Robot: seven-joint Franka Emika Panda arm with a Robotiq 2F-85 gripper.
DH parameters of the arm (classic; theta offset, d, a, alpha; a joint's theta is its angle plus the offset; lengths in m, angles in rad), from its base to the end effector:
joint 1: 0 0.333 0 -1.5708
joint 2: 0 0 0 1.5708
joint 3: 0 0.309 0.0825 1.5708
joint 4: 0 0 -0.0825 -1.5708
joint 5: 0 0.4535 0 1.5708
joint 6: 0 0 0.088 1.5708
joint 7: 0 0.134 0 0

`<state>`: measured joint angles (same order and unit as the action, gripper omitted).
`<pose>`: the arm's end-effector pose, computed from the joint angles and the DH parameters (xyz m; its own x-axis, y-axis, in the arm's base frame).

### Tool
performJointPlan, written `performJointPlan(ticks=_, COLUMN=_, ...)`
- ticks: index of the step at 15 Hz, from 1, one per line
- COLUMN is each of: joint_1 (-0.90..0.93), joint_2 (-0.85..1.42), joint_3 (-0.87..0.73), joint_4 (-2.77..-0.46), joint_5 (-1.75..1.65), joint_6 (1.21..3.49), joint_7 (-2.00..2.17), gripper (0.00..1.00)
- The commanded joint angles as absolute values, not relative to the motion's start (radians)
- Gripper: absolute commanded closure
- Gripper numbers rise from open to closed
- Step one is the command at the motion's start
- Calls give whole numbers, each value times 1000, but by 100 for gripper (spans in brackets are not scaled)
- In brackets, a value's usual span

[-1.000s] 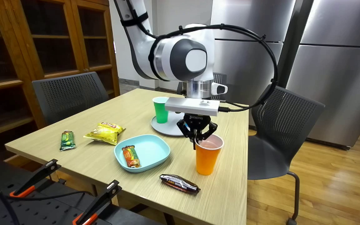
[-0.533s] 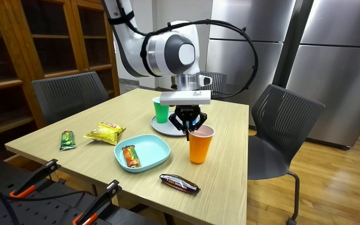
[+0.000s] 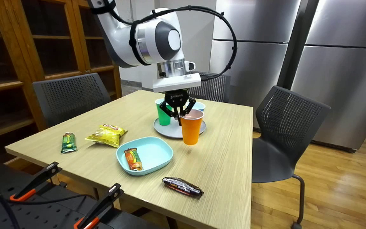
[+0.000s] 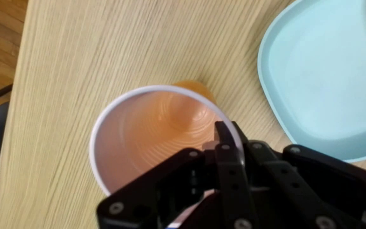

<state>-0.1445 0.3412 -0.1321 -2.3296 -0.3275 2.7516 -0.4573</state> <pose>0.5379 -0.1486 0.1040 0.8841 0.4656 -0.0402 0.4643 -0.8651 0.1901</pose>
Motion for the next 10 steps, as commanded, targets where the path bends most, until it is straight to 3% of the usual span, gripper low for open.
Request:
performJointPlan(ticks=1, joint_1=-160, joint_2=282, joint_3=-88, joint_4=-2343, joint_5=-330, joint_6=2743, joint_7=-525, gripper=99)
performJointPlan(ticks=10, joint_1=-167, joint_2=279, joint_3=-26, joint_4=-2311, joint_5=-299, joint_6=2724, joint_7=-643, gripper=99)
